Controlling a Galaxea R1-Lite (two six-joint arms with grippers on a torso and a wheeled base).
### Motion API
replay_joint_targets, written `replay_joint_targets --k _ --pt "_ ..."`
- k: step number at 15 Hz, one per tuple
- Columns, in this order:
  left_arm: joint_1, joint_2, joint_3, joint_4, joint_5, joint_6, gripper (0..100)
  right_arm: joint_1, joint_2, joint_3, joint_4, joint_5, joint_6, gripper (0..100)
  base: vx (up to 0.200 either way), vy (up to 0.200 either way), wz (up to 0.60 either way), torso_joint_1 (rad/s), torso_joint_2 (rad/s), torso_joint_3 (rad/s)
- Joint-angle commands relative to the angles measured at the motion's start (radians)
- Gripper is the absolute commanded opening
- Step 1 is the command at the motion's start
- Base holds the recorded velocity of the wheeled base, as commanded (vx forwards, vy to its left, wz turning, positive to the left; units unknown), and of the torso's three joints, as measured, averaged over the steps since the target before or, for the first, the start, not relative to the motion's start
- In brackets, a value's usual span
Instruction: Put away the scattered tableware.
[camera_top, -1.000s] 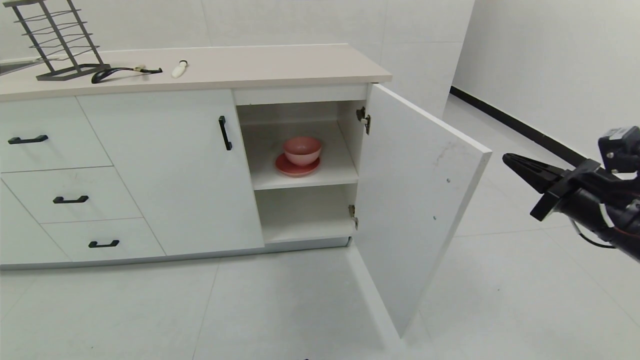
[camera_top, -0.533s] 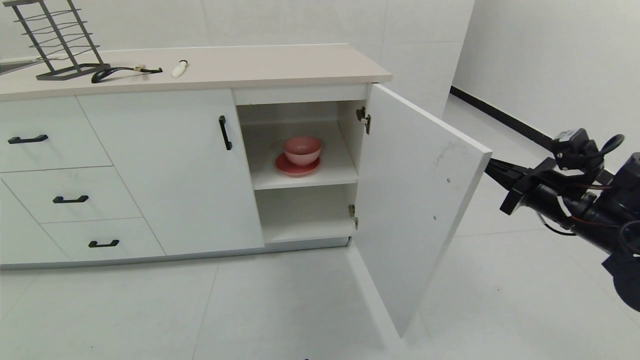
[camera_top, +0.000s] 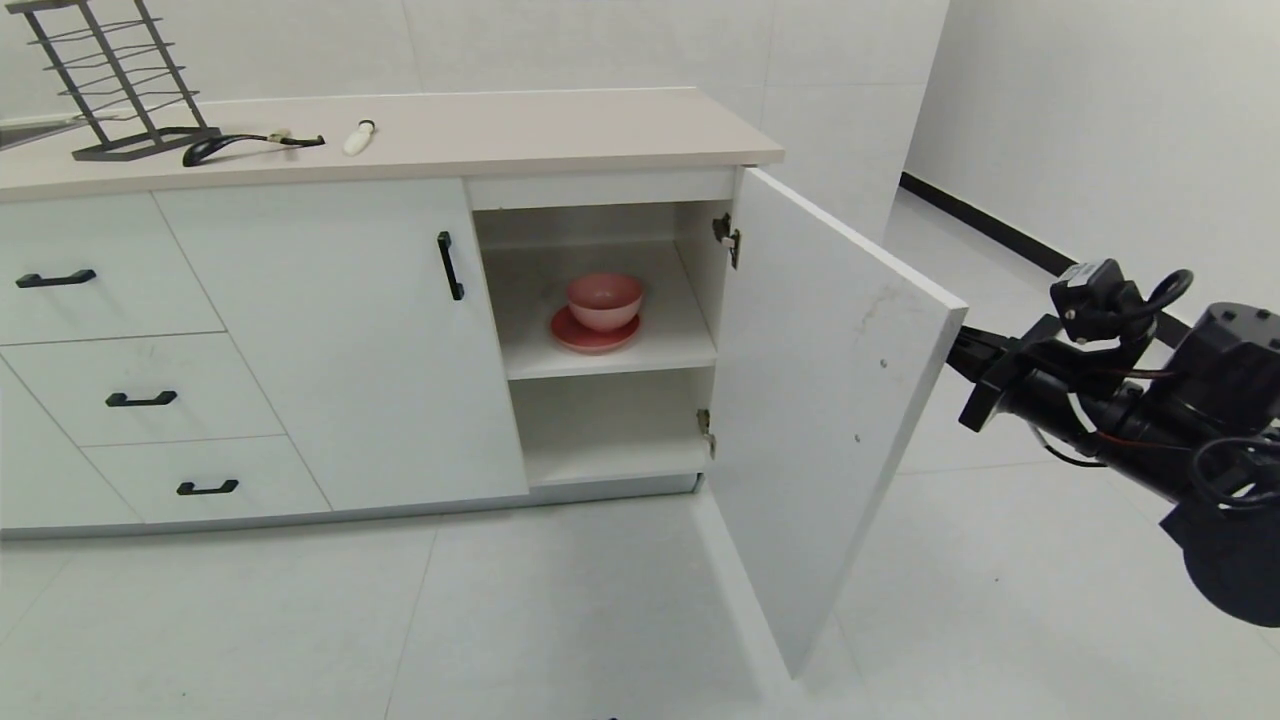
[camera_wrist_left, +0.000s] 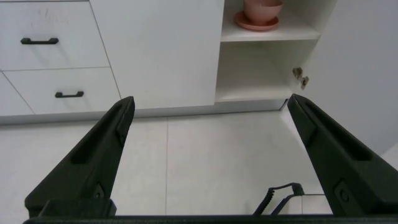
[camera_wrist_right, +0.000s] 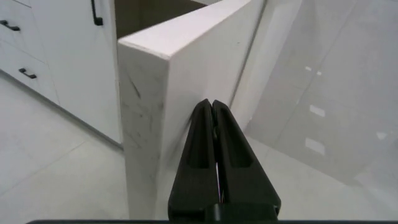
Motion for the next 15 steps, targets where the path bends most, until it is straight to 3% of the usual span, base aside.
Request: replay_joint_targets --k 1,8,15 --pt "0.0 0.0 0.0 0.001 0.0 0.0 100 0.026 0.001 0.003 0.0 0.001 0.0 0 0.0 0.0 0.0 0.0 0.0 0.0" --pt "0.0 0.0 0.0 -0.001 0.0 0.0 100 0.125 0.016 -0.005 0.0 0.001 0.0 0 0.0 0.0 0.0 0.0 0.0 0.0" --pt "0.0 0.0 0.0 -0.001 0.0 -0.003 100 0.241 0.138 -0.144 0.0 0.001 0.0 0 0.0 0.0 0.0 0.0 0.0 0.0"
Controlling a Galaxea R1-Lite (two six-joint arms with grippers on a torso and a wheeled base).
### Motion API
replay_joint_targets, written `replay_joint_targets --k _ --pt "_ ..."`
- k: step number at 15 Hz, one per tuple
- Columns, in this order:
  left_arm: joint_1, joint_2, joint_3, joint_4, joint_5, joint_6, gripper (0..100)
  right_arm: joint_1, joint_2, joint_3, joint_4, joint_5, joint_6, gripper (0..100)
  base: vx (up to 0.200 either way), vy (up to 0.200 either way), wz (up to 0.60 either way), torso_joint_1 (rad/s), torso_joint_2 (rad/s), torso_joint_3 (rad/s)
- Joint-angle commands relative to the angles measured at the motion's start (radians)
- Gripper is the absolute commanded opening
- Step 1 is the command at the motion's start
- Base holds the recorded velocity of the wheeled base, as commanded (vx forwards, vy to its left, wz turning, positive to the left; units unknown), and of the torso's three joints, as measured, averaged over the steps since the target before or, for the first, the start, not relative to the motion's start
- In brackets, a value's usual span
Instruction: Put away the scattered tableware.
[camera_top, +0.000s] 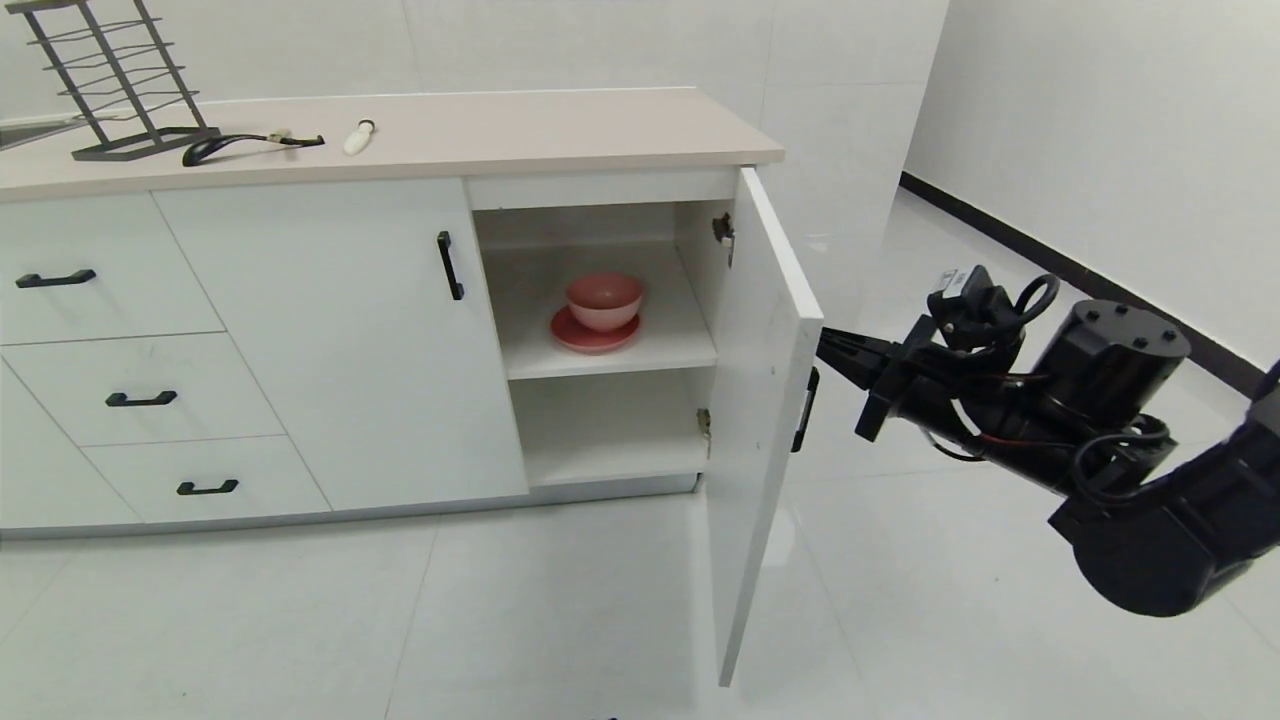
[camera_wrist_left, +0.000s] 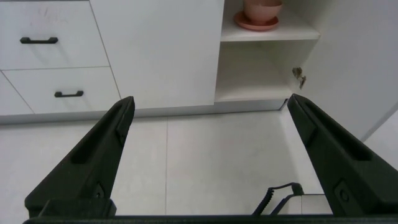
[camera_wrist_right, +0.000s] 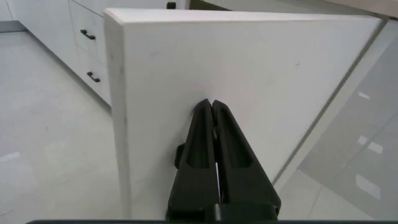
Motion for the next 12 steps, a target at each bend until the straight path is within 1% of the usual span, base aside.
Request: replay_joint_targets --k 1,6,12 --pt "0.0 0.0 0.0 0.0 0.0 0.0 100 0.038 0.051 -0.045 0.0 0.0 -0.001 0 0.0 0.0 0.0 0.0 0.0 0.0" --pt "0.0 0.0 0.0 0.0 0.0 -0.002 100 0.118 0.08 -0.117 0.0 0.0 0.001 0 0.0 0.0 0.0 0.0 0.0 0.0" --pt "0.0 0.0 0.0 0.0 0.0 -0.002 100 0.148 0.157 -0.223 0.0 -0.002 0.003 0 0.0 0.0 0.0 0.0 0.0 0.0"
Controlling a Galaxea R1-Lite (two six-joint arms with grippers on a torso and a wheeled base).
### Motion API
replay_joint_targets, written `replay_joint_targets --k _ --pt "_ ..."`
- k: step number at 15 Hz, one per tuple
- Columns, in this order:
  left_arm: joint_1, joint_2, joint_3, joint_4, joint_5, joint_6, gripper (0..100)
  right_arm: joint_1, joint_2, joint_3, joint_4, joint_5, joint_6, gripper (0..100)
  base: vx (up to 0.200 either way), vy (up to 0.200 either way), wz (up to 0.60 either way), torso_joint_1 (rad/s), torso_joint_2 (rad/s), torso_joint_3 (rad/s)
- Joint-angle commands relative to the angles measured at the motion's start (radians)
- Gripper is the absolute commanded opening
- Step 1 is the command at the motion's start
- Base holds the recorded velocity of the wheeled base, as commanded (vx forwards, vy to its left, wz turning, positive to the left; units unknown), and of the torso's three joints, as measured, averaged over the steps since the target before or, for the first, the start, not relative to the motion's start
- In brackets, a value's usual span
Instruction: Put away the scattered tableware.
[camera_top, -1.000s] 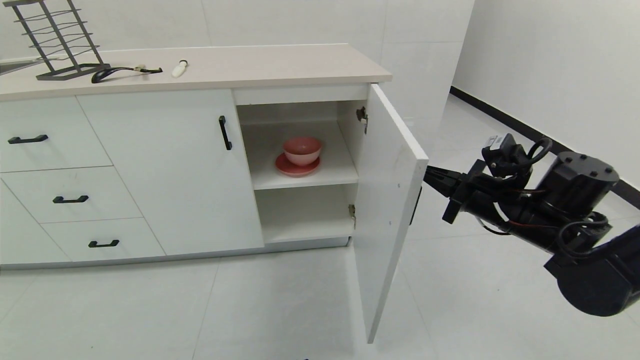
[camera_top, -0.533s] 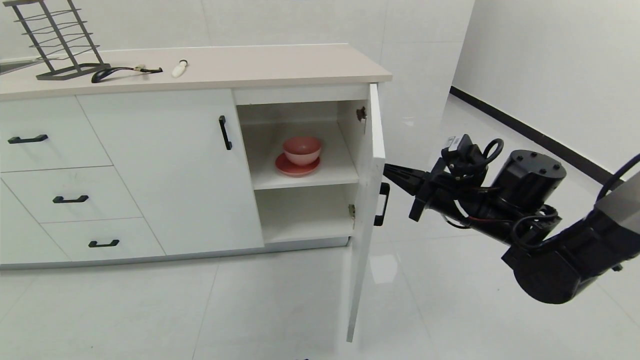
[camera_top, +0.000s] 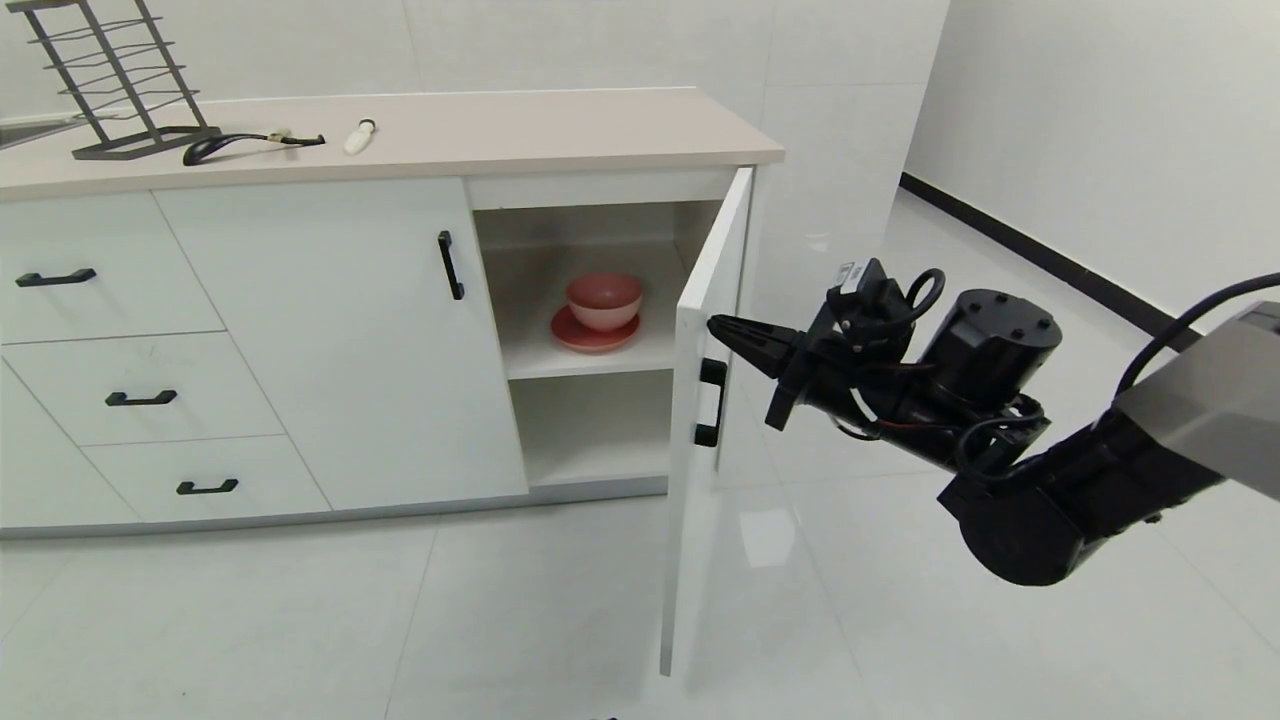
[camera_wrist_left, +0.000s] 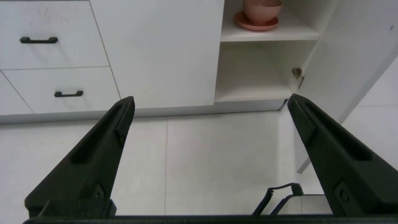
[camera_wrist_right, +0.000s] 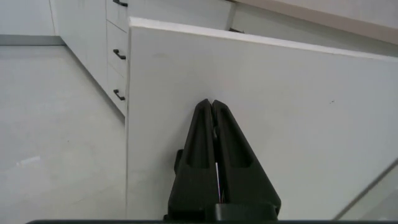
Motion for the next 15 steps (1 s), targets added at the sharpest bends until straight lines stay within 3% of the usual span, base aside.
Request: replay_joint_targets --k 1,15 --pt "0.0 0.0 0.0 0.001 0.0 -0.001 100 0.015 0.035 -0.028 0.0 0.001 -0.001 0 0.0 0.0 0.0 0.0 0.0 0.0" --pt "0.0 0.0 0.0 0.0 0.0 -0.002 100 0.126 0.203 -0.299 -0.013 0.001 0.002 0 0.0 0.0 0.0 0.0 0.0 0.0"
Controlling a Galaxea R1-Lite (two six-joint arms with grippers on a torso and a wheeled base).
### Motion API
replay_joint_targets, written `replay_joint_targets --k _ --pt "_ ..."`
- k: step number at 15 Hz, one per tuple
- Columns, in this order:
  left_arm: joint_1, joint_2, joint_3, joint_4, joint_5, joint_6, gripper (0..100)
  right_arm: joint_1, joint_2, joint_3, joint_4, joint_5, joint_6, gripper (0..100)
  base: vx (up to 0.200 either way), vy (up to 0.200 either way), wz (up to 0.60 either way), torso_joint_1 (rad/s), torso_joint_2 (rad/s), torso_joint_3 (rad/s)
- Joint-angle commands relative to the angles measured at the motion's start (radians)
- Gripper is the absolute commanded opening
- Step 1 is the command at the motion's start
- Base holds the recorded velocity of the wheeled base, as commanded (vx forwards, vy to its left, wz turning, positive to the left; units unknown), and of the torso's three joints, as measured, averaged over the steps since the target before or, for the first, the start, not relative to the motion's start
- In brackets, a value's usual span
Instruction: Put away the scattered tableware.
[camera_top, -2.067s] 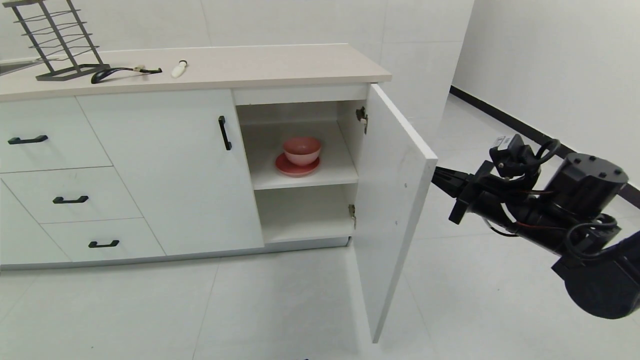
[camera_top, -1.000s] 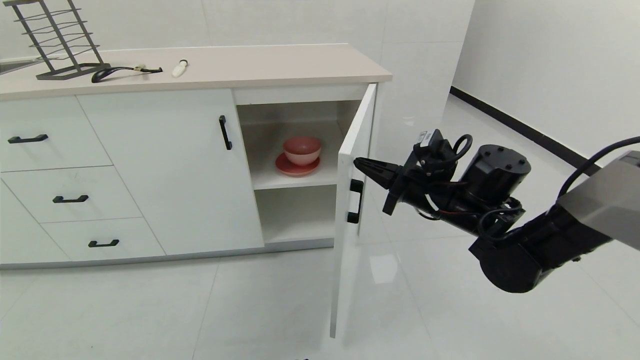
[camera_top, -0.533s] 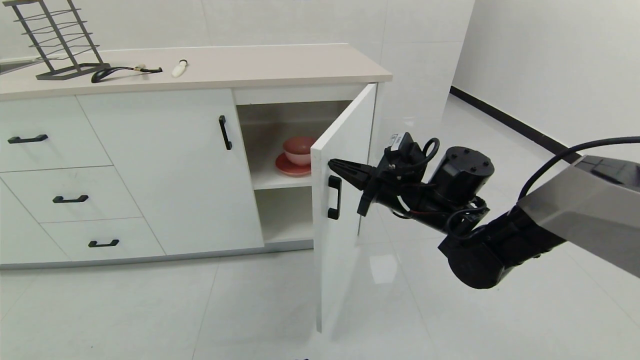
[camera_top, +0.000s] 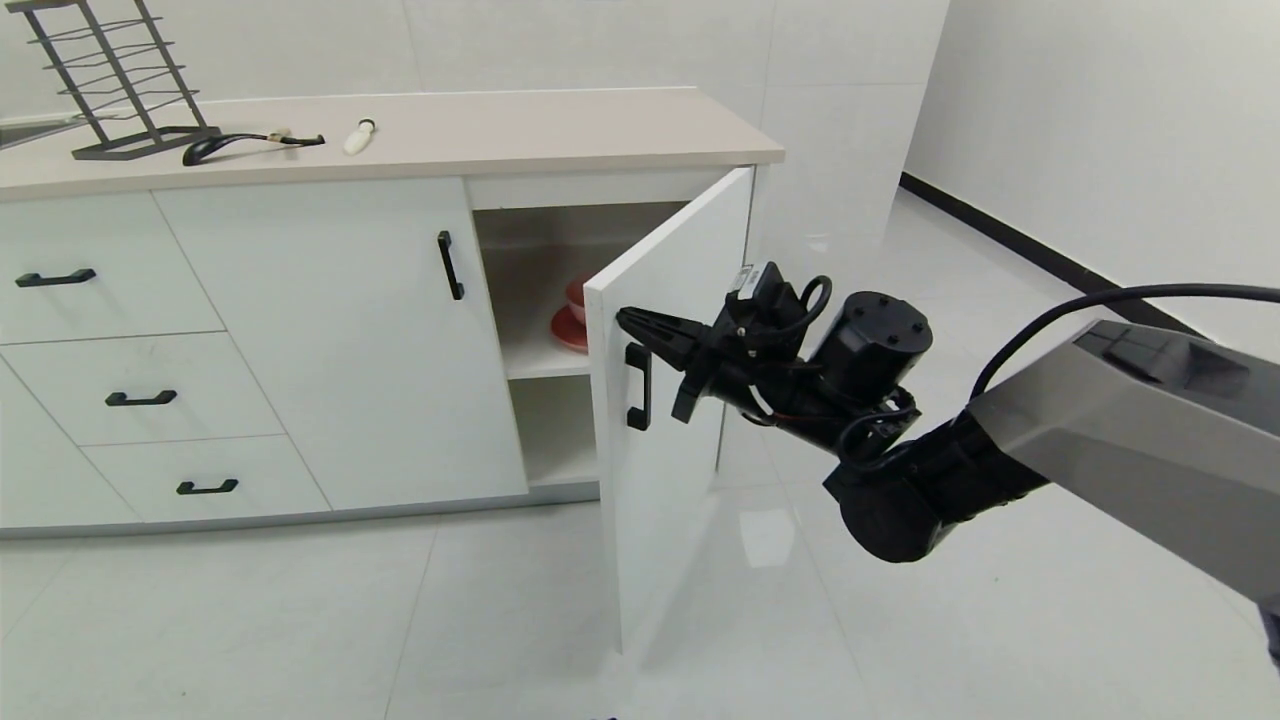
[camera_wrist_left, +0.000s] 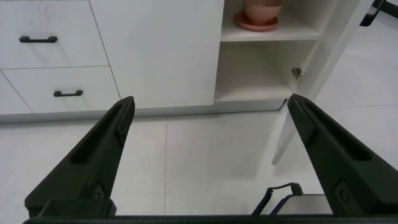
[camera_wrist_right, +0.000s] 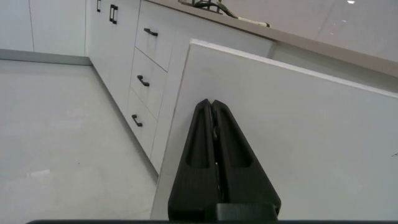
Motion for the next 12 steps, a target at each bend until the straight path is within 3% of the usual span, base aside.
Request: replay_joint_targets --k 1,7,12 --pt "0.0 0.0 0.0 0.0 0.0 -0.001 100 0.003 0.035 -0.039 0.0 0.0 0.0 0 0.0 0.0 0.0 0.0 0.0 0.0" --pt "0.0 0.0 0.0 0.001 0.0 -0.001 100 0.02 0.098 -0.128 0.0 0.0 0.0 0 0.0 0.0 0.0 0.0 0.0 0.0" --pt "0.0 0.0 0.0 0.0 0.0 -0.002 100 0.05 0.196 -0.311 -0.003 -0.001 0.003 0 0.0 0.0 0.0 0.0 0.0 0.0"
